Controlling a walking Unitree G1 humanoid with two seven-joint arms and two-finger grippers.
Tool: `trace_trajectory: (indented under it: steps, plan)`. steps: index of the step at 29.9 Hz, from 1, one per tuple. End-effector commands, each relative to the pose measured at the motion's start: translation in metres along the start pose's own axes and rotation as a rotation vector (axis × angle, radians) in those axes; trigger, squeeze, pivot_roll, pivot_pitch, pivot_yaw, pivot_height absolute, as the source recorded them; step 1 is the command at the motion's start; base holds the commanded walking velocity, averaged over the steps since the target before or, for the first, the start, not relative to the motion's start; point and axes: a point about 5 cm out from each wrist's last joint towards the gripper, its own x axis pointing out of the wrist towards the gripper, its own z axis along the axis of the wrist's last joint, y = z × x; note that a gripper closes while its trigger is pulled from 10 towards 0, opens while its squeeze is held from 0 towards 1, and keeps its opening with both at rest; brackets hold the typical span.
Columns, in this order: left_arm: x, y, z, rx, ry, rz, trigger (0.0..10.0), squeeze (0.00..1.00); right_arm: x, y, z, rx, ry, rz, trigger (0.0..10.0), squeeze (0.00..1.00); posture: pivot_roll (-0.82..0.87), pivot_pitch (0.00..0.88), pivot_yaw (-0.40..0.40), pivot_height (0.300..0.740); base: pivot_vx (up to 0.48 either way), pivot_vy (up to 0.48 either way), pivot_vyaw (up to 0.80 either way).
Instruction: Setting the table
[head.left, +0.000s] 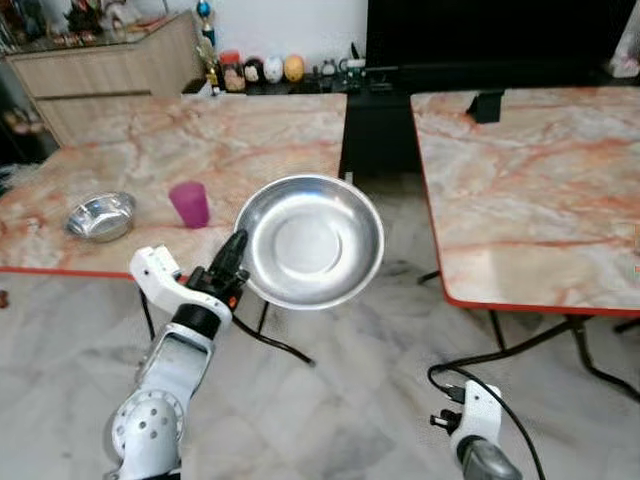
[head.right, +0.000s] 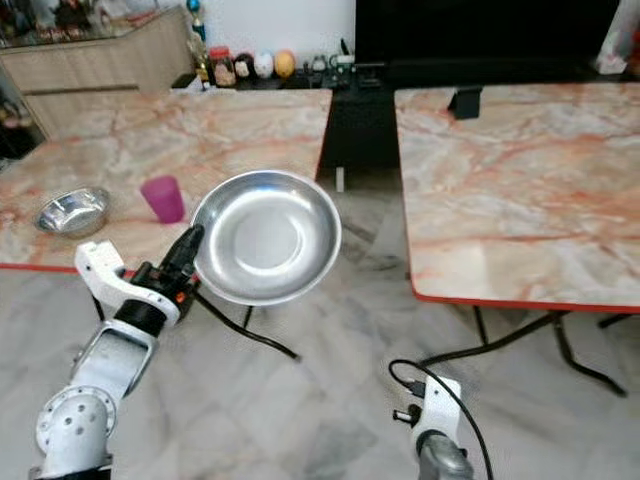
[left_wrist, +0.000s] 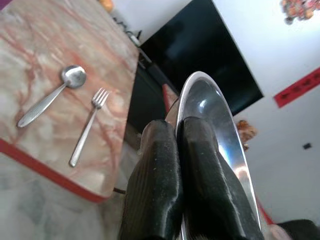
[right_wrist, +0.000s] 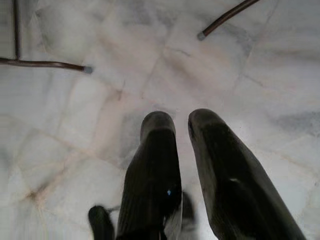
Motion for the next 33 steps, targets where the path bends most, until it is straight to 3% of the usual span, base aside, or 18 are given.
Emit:
trace_trajectory:
  steps: [1, 33]
  plan:
    - [0.0014, -0.0066, 0.0012, 0.000, -0.005, -0.034, 10.0, 0.00, -0.0004, -0.0033, -0.0013, 0.004, 0.005, -0.010, 10.0, 0.00, -0.08, 0.000, 0.077, 0.740, 0.000, -0.281, 0.00]
    - [0.0055, -0.0089, -0.0032, 0.001, 0.003, -0.046, 10.0, 0.00, -0.0001, -0.0033, 0.0003, 0.001, 0.003, -0.011, 10.0, 0.00, -0.09, 0.000, 0.060, 0.740, 0.000, -0.283, 0.00]
